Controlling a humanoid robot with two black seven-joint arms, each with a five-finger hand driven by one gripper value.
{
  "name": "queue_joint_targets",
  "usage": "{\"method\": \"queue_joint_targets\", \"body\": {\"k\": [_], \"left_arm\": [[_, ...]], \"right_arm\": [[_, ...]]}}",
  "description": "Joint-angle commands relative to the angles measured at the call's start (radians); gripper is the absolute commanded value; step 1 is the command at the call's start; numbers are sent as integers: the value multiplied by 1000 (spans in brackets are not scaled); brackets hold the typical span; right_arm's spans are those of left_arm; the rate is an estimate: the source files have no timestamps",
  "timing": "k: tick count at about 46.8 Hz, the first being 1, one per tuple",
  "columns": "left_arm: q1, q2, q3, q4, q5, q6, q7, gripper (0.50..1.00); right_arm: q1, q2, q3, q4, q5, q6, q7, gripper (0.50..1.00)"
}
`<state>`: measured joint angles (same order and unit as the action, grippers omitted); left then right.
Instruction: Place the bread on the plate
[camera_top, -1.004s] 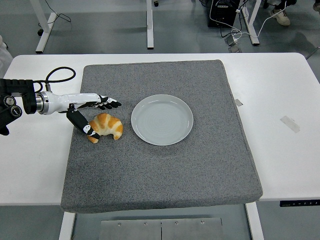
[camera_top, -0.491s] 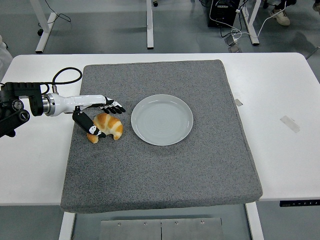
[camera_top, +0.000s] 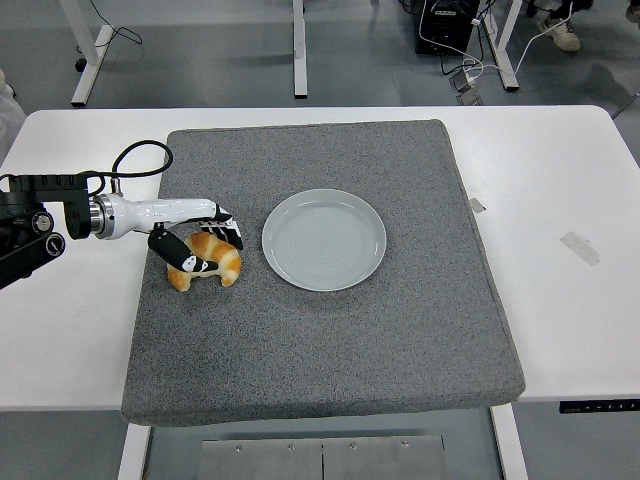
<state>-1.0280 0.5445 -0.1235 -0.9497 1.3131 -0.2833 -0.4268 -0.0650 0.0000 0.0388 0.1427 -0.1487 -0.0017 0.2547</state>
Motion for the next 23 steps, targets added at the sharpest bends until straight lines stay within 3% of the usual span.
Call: {"method": "queue_joint_targets", "body": {"k": [1, 9, 19, 23], "left_arm": [[0, 0, 2, 0, 6, 3, -1, 655], [2, 0, 2, 0, 8, 13, -6, 649], [-4, 2, 2, 2, 8, 53, -30, 500], [-7, 2, 4, 2, 8, 58, -41, 500]], "right_arm": [[1, 0, 0, 0, 0, -1, 0, 1000], [1, 0, 1, 0, 0, -1, 0, 1000], [1, 0, 1, 0, 0, -1, 0, 1000], [1, 0, 1, 0, 0, 0, 0, 1000]]}}
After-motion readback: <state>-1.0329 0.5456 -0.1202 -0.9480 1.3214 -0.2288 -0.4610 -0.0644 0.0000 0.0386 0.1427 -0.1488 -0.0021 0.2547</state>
